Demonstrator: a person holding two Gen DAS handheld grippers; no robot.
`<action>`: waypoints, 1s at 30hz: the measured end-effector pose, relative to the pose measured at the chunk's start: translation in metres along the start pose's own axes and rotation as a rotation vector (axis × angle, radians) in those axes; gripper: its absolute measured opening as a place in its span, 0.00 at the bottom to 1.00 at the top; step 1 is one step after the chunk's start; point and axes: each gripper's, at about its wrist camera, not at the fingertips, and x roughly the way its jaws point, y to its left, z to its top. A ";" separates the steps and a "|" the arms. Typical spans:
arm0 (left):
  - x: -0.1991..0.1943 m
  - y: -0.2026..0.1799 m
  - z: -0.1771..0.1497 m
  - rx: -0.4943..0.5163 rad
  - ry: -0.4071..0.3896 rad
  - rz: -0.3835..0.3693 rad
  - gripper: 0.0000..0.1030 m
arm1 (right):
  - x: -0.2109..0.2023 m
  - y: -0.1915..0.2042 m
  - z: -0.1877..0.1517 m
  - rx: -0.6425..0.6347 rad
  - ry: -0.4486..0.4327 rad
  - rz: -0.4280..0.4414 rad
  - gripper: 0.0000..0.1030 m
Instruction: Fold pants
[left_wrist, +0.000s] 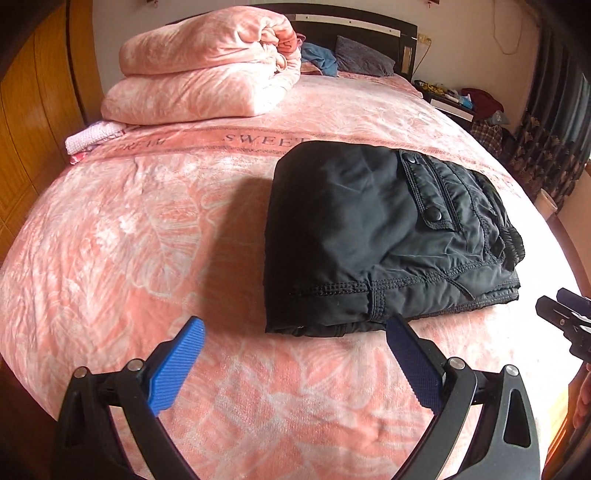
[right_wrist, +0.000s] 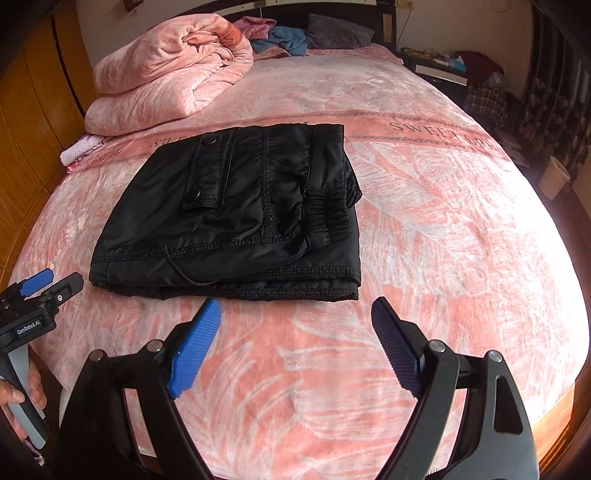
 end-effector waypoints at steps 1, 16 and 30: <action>-0.001 0.001 0.000 -0.002 0.001 0.001 0.96 | -0.002 -0.001 0.000 0.003 -0.002 0.000 0.81; -0.013 -0.007 0.010 -0.006 -0.021 0.009 0.96 | -0.016 0.003 -0.001 0.015 -0.018 0.010 0.82; -0.013 -0.012 0.013 0.021 -0.028 0.033 0.96 | -0.012 -0.005 -0.002 0.036 -0.007 -0.012 0.84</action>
